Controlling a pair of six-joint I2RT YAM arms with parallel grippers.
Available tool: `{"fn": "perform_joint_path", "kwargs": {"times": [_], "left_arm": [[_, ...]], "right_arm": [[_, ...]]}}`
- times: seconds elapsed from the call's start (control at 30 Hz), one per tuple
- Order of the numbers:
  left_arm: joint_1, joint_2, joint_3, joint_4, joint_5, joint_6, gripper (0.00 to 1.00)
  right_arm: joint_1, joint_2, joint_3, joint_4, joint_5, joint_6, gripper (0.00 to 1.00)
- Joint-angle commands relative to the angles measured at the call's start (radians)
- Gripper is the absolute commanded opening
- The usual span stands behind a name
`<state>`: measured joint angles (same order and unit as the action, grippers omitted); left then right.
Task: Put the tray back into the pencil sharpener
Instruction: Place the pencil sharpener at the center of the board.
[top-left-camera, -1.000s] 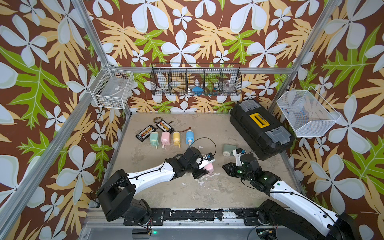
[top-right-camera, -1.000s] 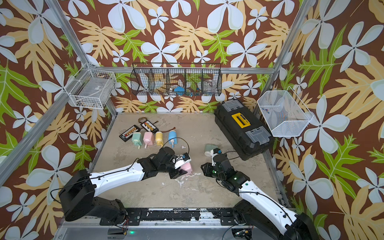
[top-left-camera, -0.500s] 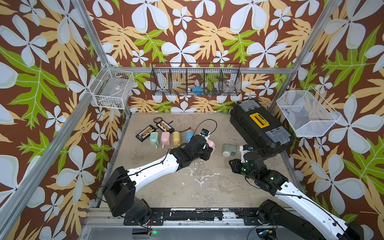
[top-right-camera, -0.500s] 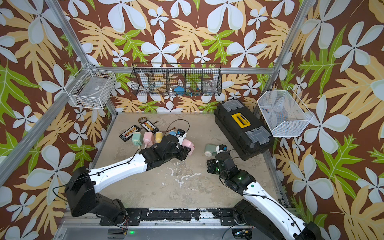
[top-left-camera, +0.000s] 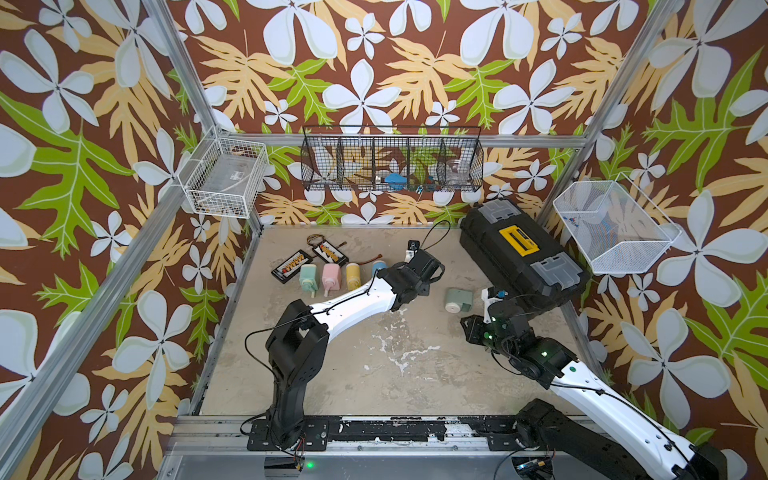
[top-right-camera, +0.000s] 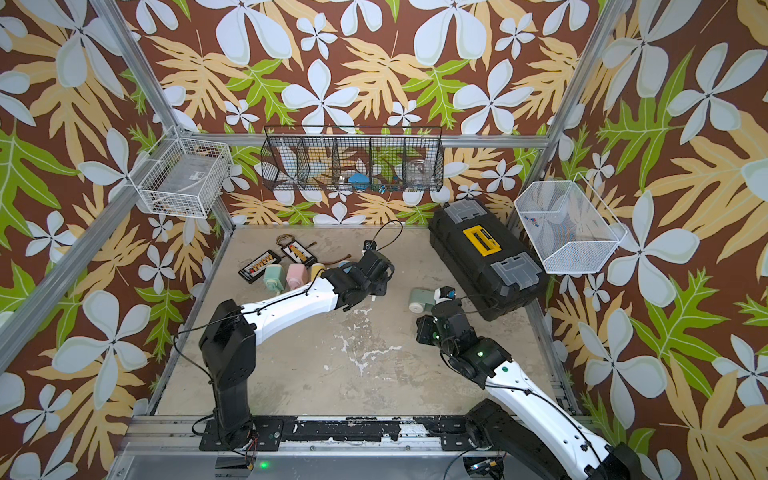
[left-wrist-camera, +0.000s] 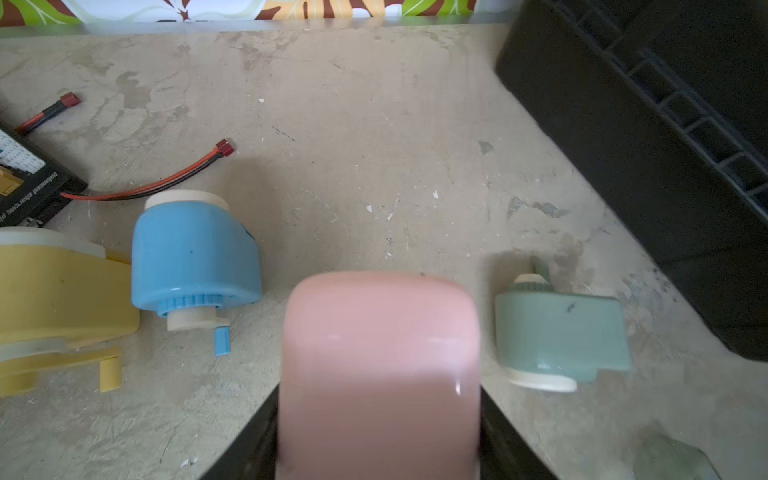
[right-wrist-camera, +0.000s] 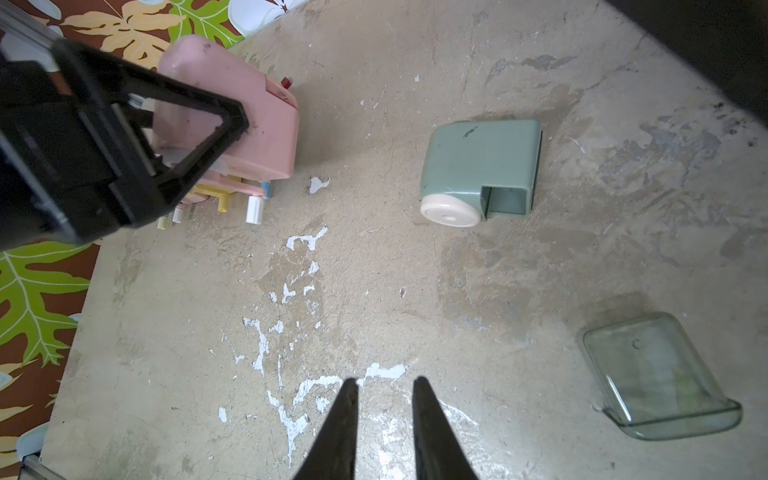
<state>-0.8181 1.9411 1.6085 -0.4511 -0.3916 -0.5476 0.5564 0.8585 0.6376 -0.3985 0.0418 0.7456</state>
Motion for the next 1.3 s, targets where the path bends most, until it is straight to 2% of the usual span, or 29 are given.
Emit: {"fn": "perform_joint_path", "kwargs": {"times": [0.0,0.53,0.87,1.0,1.13,1.27], "left_arm": [[0.035,0.06,0.065,-0.064,0.007,-0.019,0.0],[0.108,0.357,0.383,-0.202,-0.004,-0.042,0.0],[0.117,0.433,0.452,-0.226,0.001,-0.045,0.01],[0.117,0.438,0.449,-0.23,0.006,-0.047,0.1],[0.117,0.438,0.446,-0.229,0.009,-0.049,0.29],[0.117,0.435,0.446,-0.23,0.009,-0.047,0.43]], "right_arm": [[-0.007,0.013,0.008,-0.02,0.009,-0.021,0.25],[-0.058,0.096,0.046,-0.005,-0.032,-0.072,0.25],[-0.097,0.103,0.044,-0.005,-0.06,-0.092,0.26],[-0.108,0.102,0.042,-0.003,-0.069,-0.096,0.26],[-0.114,0.102,0.04,0.0,-0.074,-0.1,0.26],[-0.117,0.101,0.039,0.0,-0.079,-0.1,0.25]]}}
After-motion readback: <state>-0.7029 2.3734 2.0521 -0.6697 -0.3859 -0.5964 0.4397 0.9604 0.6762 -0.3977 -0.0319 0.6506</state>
